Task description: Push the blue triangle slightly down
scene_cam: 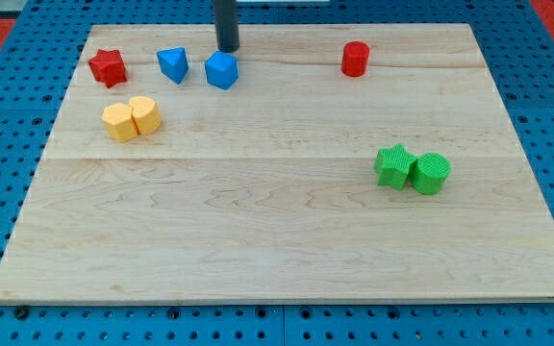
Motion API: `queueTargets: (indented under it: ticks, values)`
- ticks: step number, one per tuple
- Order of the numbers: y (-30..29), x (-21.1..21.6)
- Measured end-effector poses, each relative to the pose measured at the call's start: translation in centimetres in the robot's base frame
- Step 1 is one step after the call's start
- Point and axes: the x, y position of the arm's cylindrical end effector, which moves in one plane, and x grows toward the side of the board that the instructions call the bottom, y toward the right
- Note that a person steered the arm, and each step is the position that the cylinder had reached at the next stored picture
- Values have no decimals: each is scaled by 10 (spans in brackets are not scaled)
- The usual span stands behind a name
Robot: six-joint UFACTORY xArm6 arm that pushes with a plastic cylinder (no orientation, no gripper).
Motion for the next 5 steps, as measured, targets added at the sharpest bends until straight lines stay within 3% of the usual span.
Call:
queueTargets:
  ticks: [1,2,5]
  values:
    - [-81,-2]
    - [-84,22]
    - [-3,68]
